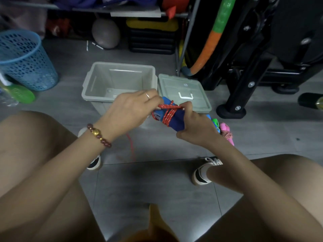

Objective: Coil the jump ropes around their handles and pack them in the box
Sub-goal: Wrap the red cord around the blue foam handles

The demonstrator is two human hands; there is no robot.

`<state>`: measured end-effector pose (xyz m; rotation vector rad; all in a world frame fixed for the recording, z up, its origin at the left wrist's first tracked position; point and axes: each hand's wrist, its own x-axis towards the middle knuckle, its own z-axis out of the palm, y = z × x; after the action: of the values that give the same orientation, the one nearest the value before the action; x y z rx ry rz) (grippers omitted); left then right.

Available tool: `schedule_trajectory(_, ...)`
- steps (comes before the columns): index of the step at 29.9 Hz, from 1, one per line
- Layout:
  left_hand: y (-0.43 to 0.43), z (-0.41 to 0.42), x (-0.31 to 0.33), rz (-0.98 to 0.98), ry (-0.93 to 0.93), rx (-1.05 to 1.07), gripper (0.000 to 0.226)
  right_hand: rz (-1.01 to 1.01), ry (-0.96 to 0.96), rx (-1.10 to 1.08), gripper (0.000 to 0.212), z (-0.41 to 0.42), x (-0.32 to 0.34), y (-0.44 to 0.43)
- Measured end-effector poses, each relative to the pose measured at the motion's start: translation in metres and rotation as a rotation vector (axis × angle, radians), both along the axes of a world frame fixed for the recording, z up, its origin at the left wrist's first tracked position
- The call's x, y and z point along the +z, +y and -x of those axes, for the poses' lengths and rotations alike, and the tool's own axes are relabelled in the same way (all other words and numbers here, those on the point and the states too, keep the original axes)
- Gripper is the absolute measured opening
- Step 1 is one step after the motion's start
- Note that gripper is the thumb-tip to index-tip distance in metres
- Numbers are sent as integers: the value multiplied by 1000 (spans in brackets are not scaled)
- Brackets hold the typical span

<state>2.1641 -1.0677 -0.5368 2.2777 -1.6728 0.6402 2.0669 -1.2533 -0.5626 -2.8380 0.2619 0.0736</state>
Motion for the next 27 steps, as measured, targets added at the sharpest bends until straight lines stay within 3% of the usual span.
schedule_trajectory(4, -2, 18, -1, 21, -16, 24, 29, 2, -87, -28, 50, -2, -2, -1)
schedule_trajectory(8, -5, 23, -8, 83, 91, 98, 23, 21, -188, -128, 48, -5, 0, -5)
schedule_trajectory(10, -8, 24, -14, 122, 294, 168, 20, 10, -224, -162, 47, -7, 0, -6)
schedule_trajectory(14, -20, 33, -36, 103, 1015, 247, 17, -58, -246, -206, 52, -6, 5, -8)
schedule_trajectory(17, -26, 39, -48, 11, 1228, 256, 10, -94, -253, -255, 54, -3, 11, -13)
schedule_trajectory(19, -25, 37, -45, -11, 1115, 287, 33, -109, -250, -285, 57, -1, 14, -16)
schedule_trajectory(22, -19, 29, -35, 25, 915, 301, 35, -82, -248, -307, 59, 2, 16, -24)
schedule_trajectory(26, -12, 20, -21, 36, 229, 309, 33, -137, -175, -293, 60, 3, 17, -28)
schedule_trajectory(27, -11, 20, -16, 25, 131, 294, 31, -158, -160, -297, 61, 3, 17, -29)
